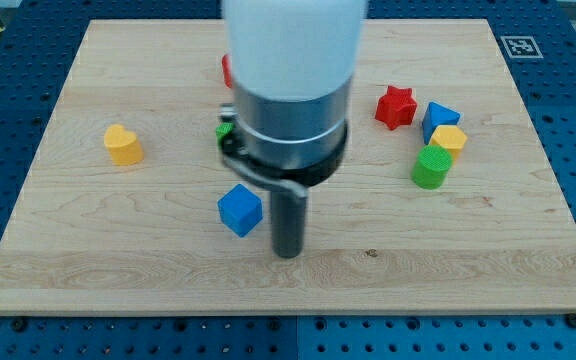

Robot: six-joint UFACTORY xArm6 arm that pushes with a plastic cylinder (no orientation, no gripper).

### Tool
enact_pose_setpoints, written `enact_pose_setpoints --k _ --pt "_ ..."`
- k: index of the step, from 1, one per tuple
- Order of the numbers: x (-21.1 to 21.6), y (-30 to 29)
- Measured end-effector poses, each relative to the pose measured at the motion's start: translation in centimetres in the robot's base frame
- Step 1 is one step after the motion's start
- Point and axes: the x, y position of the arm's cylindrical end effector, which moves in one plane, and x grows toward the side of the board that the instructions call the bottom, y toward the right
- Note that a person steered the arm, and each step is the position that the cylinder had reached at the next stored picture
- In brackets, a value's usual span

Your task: Push the blue cube closer to green circle

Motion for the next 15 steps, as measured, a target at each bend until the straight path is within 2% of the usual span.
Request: enact_pose_setpoints --k 1,2,3,4,7,10,11,12,13,15 --pt "-0.4 -5.7" --pt "-3.3 -7.4" --pt "-3.3 -7.4" --pt "-3.3 -4.8" --pt "-5.3 -2.5" --pt "-5.1 2.0" --pt "-3.5 2.8" --pt "-4.2 5.2" --pt "-4.9 5.8" --pt "-8.8 2.0"
